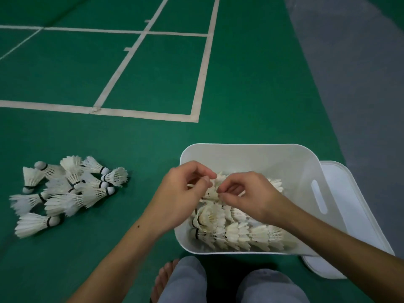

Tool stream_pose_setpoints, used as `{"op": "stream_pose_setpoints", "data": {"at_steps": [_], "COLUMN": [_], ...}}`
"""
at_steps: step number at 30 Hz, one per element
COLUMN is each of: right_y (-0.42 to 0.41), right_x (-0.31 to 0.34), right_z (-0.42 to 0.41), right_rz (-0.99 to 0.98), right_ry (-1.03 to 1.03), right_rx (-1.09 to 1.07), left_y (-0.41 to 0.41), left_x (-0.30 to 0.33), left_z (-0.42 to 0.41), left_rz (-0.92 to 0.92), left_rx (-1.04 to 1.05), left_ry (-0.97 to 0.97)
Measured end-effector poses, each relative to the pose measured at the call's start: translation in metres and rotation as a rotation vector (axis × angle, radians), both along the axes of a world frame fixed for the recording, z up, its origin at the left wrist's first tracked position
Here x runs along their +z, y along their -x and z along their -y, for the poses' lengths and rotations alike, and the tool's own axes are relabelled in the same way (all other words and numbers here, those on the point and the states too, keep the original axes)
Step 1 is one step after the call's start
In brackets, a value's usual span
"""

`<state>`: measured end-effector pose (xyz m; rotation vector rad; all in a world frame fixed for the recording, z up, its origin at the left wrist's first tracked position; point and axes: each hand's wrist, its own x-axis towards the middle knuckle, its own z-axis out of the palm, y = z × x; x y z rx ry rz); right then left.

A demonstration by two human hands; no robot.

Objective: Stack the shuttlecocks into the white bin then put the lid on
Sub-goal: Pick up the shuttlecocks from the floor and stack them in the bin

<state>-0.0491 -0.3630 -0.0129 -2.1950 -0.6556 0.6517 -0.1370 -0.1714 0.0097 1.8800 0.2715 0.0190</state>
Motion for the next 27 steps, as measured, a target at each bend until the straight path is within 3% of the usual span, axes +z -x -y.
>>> {"op": "stream_pose_setpoints", "data": {"at_steps": [5, 13, 19, 27], "right_y": [-0.007, -0.023, -0.03, -0.021], "right_x": [0.03, 0.039, 0.007, -0.049], "right_z": [-0.044, -0.146, -0.228, -0.322], "right_rz": [0.194, 0.404, 0.138, -0.14], "right_ry": [-0.138, -0.058, 0.074, 0.21], "right_rx": [0.087, 0.45, 0.563, 0.504], "left_y": [0.023, 0.066, 0.101, 0.065], "left_x": [-0.001, -0.066, -0.107, -0.126], "left_z": [-0.037, -0.131, -0.196, -0.241], "left_rz": [0.157, -0.025, -0.271, -0.432], "left_rx": [0.268, 0.589, 0.876, 0.829], "left_ry": [-0.002, -0.203, -0.387, -0.689]}}
